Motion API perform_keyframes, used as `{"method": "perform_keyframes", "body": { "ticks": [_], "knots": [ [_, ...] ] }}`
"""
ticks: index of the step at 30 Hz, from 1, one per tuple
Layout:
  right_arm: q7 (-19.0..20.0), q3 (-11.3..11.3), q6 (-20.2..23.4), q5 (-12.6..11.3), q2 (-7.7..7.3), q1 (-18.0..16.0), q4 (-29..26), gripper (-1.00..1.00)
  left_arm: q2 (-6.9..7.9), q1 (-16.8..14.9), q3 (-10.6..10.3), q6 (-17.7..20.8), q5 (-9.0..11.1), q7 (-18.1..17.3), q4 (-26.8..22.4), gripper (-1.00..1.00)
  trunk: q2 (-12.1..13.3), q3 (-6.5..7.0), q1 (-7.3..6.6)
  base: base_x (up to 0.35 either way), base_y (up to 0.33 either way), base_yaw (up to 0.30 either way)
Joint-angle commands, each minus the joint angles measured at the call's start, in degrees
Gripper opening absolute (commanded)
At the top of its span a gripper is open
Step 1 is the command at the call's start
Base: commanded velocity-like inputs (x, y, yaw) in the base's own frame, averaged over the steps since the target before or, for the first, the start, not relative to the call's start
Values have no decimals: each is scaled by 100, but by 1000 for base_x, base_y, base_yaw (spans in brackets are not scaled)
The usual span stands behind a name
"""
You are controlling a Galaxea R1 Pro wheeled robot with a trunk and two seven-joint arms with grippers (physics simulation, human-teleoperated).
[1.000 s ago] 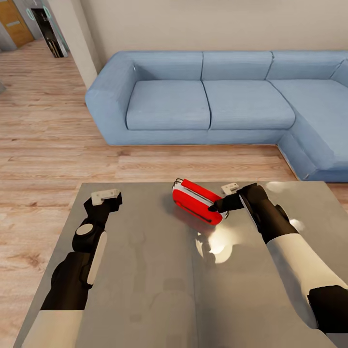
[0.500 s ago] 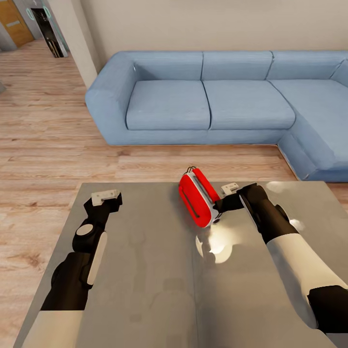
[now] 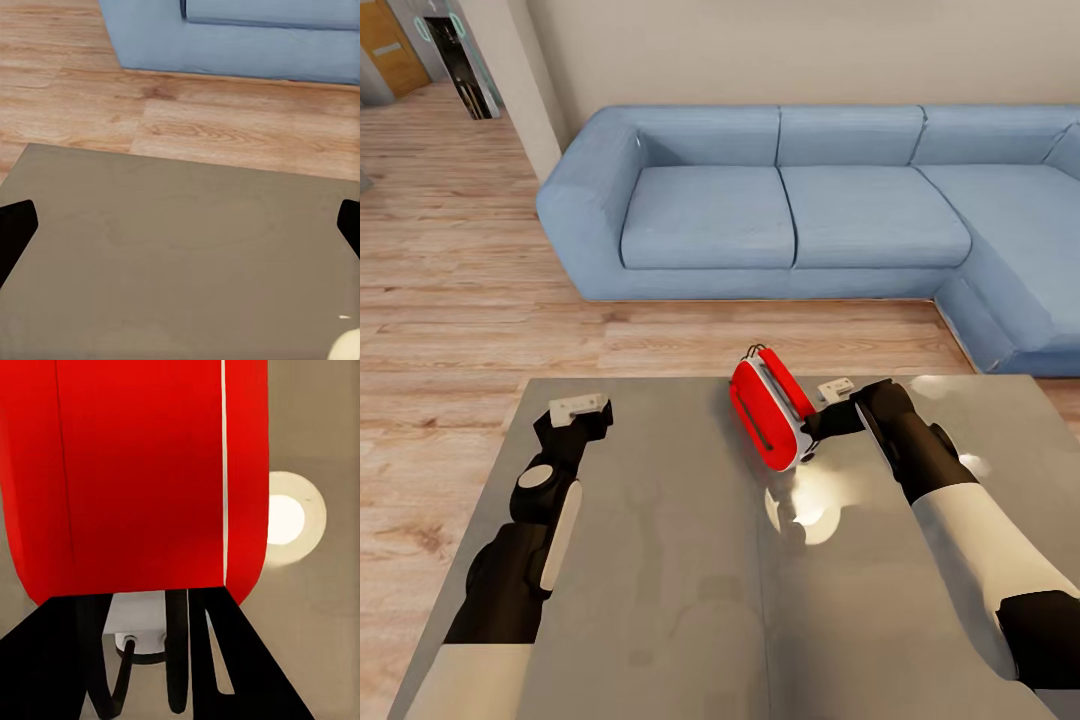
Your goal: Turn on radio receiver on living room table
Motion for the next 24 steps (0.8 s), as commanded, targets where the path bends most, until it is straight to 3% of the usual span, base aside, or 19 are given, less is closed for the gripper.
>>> {"method": "perform_keyframes", "body": {
  "ticks": [1,24],
  "knots": [
    [-4,0,4,-10,0,0,0,-100,0,1,0,0,0,0,0,100,0,0,0,0,0,0],
    [-33,14,5,38,-40,0,0,-100,0,36,-4,0,16,0,21,100,0,149,0,0,0,0]
  ]
}}
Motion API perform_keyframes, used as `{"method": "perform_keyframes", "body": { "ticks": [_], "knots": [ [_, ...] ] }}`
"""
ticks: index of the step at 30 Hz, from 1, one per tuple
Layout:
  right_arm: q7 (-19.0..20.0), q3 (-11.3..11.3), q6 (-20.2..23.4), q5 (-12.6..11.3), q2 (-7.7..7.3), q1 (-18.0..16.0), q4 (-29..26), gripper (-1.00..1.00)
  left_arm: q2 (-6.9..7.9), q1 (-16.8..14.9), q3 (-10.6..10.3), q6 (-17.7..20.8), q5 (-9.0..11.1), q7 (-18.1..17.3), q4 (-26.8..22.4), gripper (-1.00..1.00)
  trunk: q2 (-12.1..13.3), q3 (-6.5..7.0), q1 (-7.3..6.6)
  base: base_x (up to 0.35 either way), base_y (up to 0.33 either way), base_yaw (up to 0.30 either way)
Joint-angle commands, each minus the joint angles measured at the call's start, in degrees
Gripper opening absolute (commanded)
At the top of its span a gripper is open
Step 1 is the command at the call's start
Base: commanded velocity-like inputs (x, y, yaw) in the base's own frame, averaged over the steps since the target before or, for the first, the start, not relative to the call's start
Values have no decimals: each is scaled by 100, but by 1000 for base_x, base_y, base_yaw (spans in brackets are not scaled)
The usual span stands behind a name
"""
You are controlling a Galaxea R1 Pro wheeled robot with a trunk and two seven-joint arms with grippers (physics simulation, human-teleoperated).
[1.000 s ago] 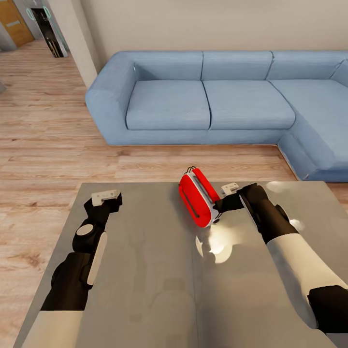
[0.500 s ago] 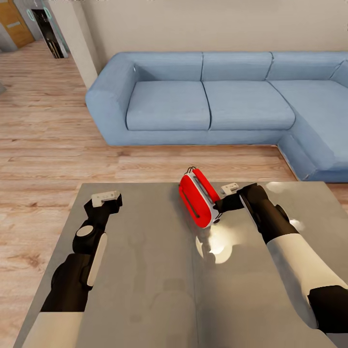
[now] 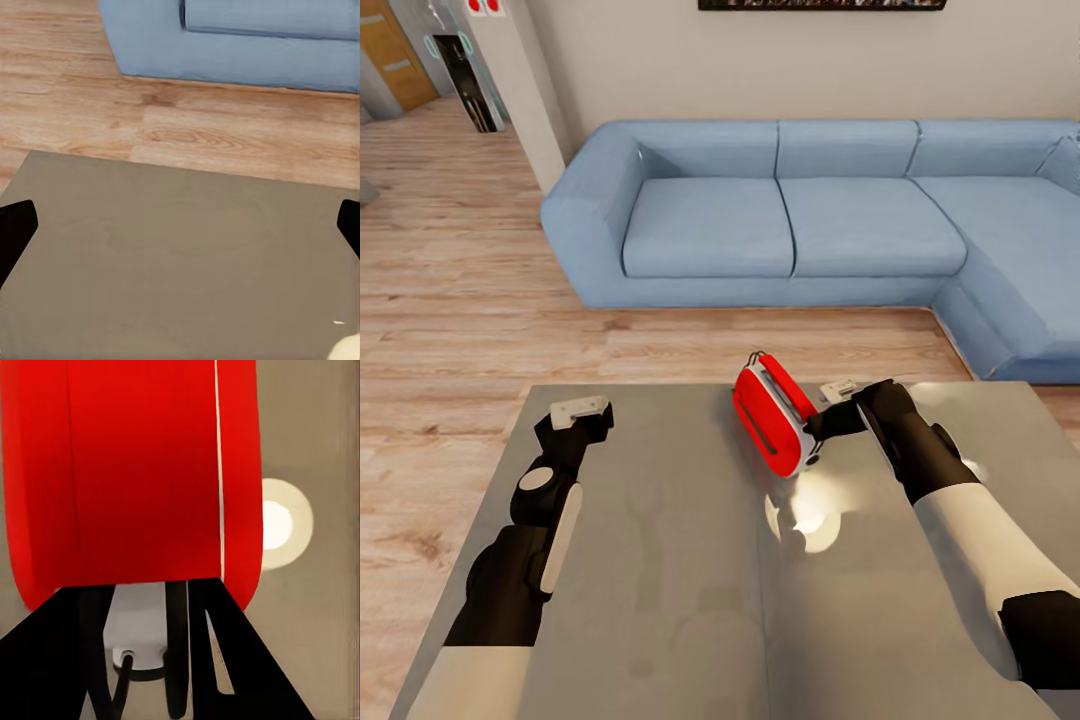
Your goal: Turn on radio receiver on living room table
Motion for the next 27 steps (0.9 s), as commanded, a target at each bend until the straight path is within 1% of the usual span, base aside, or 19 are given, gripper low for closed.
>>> {"method": "perform_keyframes", "body": {
  "ticks": [1,4,10,18,22,27],
  "knots": [
    [-9,2,2,-3,-3,0,0,-100,0,2,0,0,2,0,2,100,0,9,0,0,0,0],
    [-51,11,1,11,-23,0,3,-100,0,73,0,-6,1,0,5,100,0,37,0,0,0,0],
    [-195,13,-1,14,-66,0,8,-100,0,110,0,-9,6,0,7,100,0,91,0,0,0,0],
    [-298,13,-8,15,-74,0,13,-100,0,121,0,-9,17,0,38,100,0,164,0,0,0,0],
    [-552,13,-13,12,-70,12,17,-100,0,170,0,-9,18,0,49,100,0,201,0,0,0,0],
    [-1060,20,-16,2,-58,34,17,-100,0,191,0,-9,18,0,70,100,0,246,0,0,0,0]
  ]
}}
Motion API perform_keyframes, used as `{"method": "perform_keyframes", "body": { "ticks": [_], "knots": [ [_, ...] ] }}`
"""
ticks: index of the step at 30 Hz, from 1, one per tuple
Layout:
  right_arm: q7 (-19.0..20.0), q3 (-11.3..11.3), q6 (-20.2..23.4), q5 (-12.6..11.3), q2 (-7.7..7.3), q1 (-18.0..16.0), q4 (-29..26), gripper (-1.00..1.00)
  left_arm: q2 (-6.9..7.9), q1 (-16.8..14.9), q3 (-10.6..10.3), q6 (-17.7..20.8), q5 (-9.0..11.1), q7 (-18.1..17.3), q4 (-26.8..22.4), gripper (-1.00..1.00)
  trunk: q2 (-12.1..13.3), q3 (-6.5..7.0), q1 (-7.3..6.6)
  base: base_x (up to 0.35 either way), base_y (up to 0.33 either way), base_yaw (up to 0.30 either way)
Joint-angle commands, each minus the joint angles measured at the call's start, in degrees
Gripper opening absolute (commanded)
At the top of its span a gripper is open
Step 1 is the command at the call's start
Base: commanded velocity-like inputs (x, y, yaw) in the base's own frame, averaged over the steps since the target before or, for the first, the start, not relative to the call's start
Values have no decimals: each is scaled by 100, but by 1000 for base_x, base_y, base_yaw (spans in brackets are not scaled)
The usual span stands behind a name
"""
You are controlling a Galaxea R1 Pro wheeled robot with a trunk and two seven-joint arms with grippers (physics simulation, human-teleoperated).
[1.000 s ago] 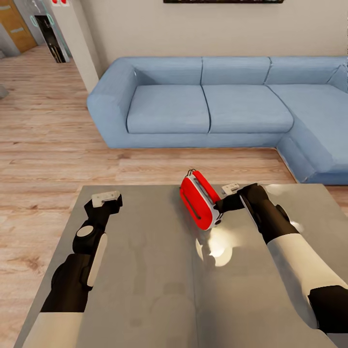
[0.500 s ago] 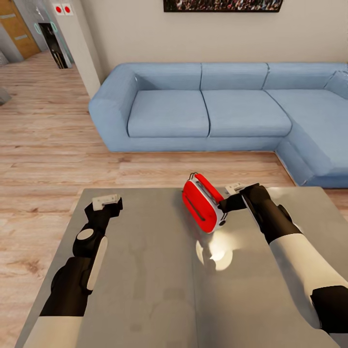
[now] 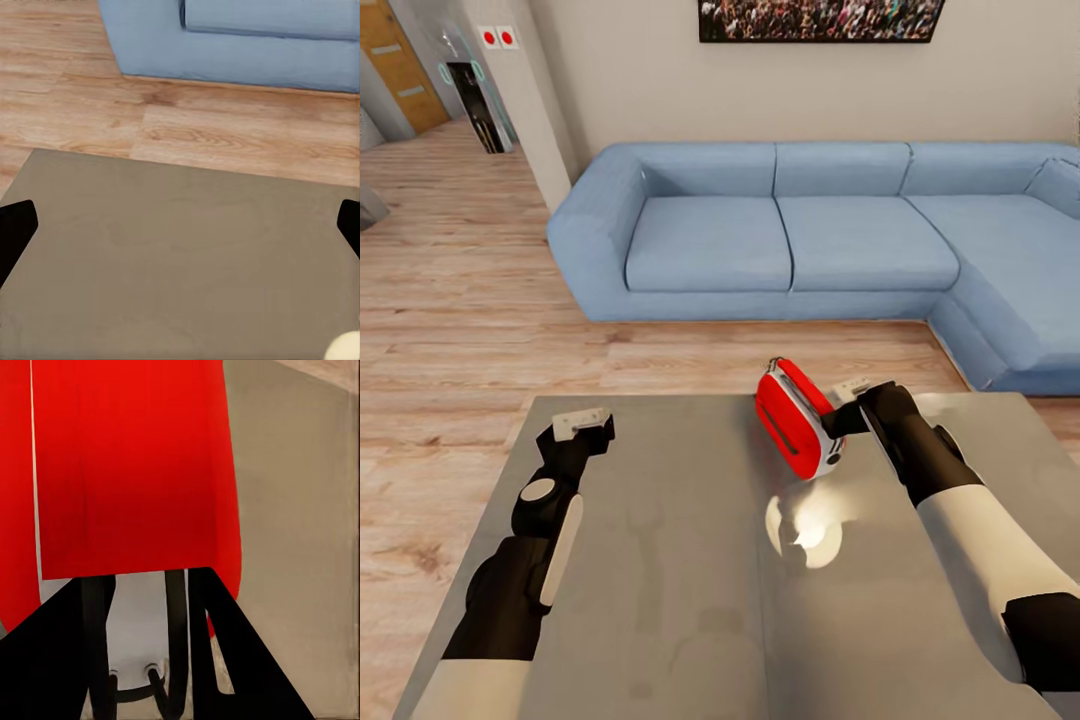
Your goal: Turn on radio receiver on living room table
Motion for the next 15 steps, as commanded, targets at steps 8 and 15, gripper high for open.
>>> {"method": "perform_keyframes", "body": {
  "ticks": [8,15],
  "knots": [
    [-375,4,-4,-37,10,27,13,-100,-8,4,-3,-14,0,-7,135,100,0,73,0,0,0,0],
    [-802,16,-126,-45,21,49,14,-100,-9,4,-8,-18,0,-9,156,100,0,137,0,0,0,0]
  ]
}}
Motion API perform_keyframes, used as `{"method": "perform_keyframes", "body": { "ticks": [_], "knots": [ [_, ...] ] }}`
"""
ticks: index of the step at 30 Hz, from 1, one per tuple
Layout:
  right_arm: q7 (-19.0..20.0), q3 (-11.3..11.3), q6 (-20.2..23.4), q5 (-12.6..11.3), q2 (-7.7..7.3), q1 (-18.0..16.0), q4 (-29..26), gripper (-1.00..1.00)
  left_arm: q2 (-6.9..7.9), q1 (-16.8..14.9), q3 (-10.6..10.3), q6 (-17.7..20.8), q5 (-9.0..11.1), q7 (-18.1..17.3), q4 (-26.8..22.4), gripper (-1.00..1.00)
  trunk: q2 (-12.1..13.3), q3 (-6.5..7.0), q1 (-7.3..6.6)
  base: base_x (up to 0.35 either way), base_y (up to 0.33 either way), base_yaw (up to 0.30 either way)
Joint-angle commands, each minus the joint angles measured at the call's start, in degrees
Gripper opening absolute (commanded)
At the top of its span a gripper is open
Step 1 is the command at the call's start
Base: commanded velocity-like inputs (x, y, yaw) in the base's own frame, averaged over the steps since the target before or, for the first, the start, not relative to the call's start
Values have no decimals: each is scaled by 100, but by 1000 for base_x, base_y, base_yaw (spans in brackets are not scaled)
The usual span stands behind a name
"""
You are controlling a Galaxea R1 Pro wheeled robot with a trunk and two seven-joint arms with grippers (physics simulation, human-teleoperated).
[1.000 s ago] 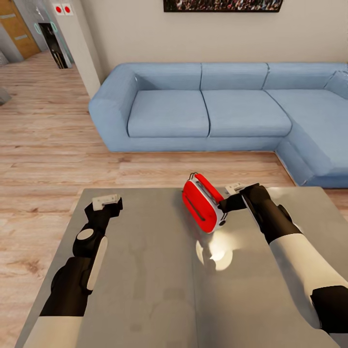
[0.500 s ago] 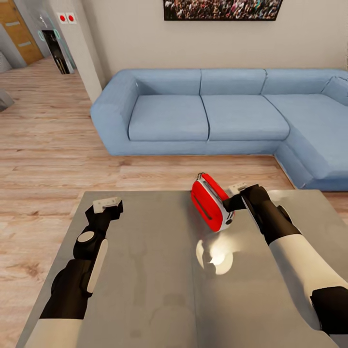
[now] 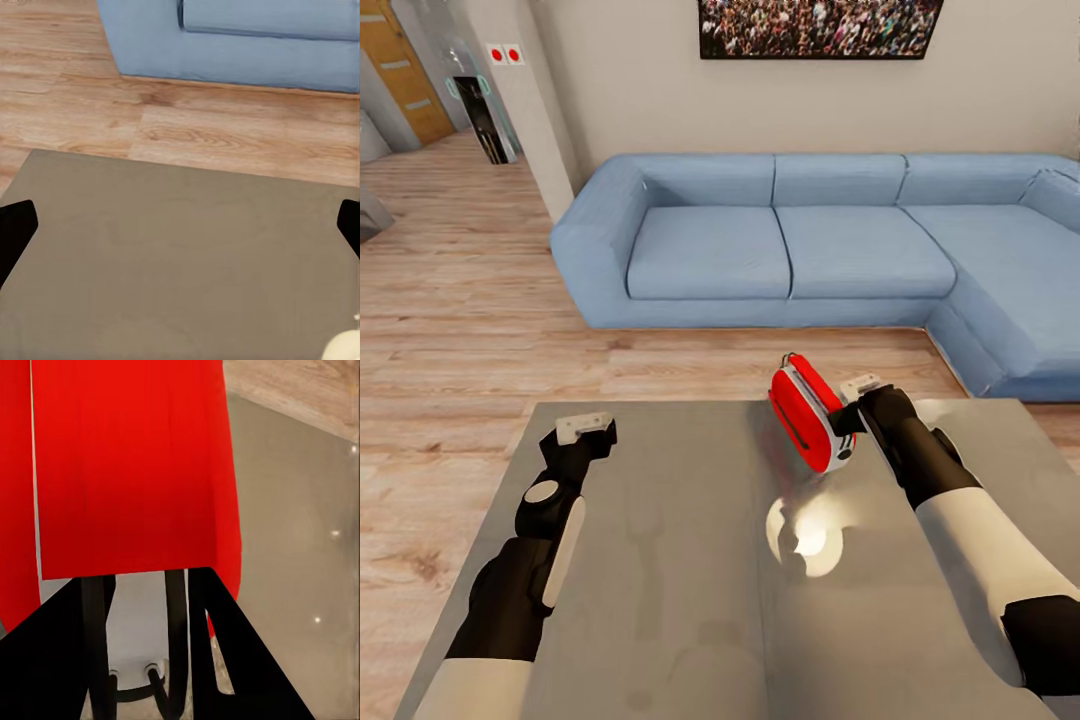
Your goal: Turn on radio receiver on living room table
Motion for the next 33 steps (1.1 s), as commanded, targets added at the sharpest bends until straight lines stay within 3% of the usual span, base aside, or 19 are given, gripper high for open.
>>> {"method": "perform_keyframes", "body": {
  "ticks": [1,5,8,13,19,23,33],
  "knots": [
    [-59,1,-19,-4,3,3,1,-100,0,0,0,0,0,0,2,100,0,9,0,0,0,0],
    [-506,27,-82,-13,18,22,3,-100,0,5,0,0,0,0,30,100,0,46,0,0,0,0],
    [-770,221,-129,-17,23,43,3,-100,0,7,0,0,0,0,70,100,0,73,0,0,0,0],
    [-864,426,-227,-24,24,55,34,-100,0,9,0,0,0,0,114,100,0,119,0,0,0,0],
    [-923,465,-363,-19,25,143,46,-100,0,9,0,0,0,0,150,100,0,173,0,0,0,0],
    [-1199,474,-530,-19,31,277,47,-100,0,9,0,0,0,-3,202,100,0,210,0,0,0,0],
    [-2147,703,-913,-23,257,679,47,-100,0,9,0,-8,0,-9,289,100,0,301,0,0,0,0]
  ]
}}
